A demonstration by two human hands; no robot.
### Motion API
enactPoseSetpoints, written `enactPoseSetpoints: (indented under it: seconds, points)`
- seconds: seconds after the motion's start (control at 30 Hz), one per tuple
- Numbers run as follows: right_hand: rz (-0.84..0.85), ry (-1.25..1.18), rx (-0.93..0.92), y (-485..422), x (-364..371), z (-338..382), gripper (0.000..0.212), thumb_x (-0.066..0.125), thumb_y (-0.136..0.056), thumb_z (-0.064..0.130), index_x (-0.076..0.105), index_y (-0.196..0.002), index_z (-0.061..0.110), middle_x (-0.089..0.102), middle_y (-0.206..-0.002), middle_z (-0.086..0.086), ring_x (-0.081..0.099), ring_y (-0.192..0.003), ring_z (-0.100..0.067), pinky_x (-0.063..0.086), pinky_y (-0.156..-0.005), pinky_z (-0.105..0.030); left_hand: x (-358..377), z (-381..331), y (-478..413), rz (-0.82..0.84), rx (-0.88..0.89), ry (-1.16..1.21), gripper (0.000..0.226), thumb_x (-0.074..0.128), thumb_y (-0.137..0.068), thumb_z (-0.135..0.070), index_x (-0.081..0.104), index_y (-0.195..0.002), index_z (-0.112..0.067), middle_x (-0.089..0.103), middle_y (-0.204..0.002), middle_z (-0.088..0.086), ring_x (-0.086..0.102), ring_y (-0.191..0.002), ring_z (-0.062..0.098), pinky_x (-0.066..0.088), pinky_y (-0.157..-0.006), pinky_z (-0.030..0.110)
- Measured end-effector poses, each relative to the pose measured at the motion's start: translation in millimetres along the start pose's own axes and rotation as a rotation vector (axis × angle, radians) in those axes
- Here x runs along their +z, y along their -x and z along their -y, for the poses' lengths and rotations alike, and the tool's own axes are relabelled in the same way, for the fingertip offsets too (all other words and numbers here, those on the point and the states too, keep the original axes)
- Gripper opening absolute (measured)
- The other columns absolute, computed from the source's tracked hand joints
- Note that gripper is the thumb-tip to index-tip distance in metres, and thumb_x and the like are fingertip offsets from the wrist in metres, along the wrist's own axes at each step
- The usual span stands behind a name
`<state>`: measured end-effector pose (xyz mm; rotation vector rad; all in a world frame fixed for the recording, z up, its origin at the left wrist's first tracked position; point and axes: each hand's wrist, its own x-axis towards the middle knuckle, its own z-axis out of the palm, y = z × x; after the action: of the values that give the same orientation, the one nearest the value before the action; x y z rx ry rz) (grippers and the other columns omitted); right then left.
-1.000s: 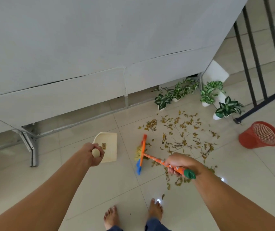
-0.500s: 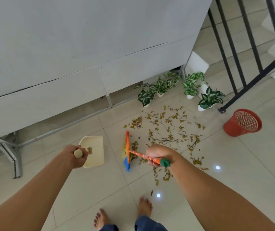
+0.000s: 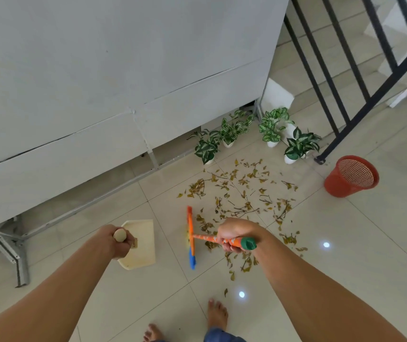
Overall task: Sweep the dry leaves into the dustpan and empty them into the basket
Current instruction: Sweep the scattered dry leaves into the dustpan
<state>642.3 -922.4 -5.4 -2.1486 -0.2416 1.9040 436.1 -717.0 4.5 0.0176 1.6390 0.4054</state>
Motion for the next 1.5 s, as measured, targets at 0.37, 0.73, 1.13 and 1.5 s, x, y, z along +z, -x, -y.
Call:
enactPoseSetpoints:
  seconds: [0.37, 0.73, 1.13, 1.5]
  points:
    - [0.006, -0.179, -0.087, -22, -6, 55, 0.034, 0.045, -0.094, 0.005, 0.044, -0.128, 0.004, 0.054, -0.072, -0.004, 0.045, -0.045, -0.004, 0.037, -0.035, -0.015, 8, -25, 6, 0.002, 0.035, -0.014, 0.015, 0.045, -0.098, 0.003, 0.053, -0.108, -0.004, 0.046, -0.075, 0.006, 0.041, -0.05, 0.007, 0.037, -0.03, 0.011]
    - [-0.084, -0.392, 0.006, -37, 21, 106, 0.017, 0.036, -0.095, 0.001, 0.052, -0.09, 0.005, 0.052, -0.071, -0.004, 0.043, -0.034, -0.003, 0.036, -0.03, -0.013, 23, -92, -24, 0.103, 0.051, -0.153, 0.02, 0.041, -0.097, 0.007, 0.05, -0.082, -0.002, 0.049, -0.066, 0.01, 0.038, -0.02, 0.012, 0.036, -0.029, 0.012]
    - [-0.05, -0.415, -0.053, -83, 49, 171, 0.015, 0.043, -0.097, 0.011, 0.052, -0.108, 0.006, 0.05, -0.065, 0.0, 0.042, -0.045, -0.003, 0.036, -0.033, -0.015, 41, -144, -42, 0.142, 0.037, -0.252, 0.013, 0.045, -0.096, 0.006, 0.056, -0.093, -0.001, 0.048, -0.073, 0.008, 0.036, -0.019, 0.012, 0.036, -0.029, 0.011]
    - [-0.109, -0.511, 0.051, -55, 70, 152, 0.02, 0.042, -0.097, 0.007, 0.057, -0.084, 0.012, 0.047, -0.064, 0.0, 0.042, -0.036, -0.002, 0.033, -0.032, -0.013, 29, -164, -61, 0.153, -0.012, -0.277, 0.024, 0.043, -0.097, 0.005, 0.05, -0.075, -0.003, 0.045, -0.071, 0.005, 0.035, -0.018, 0.01, 0.036, -0.029, 0.01]
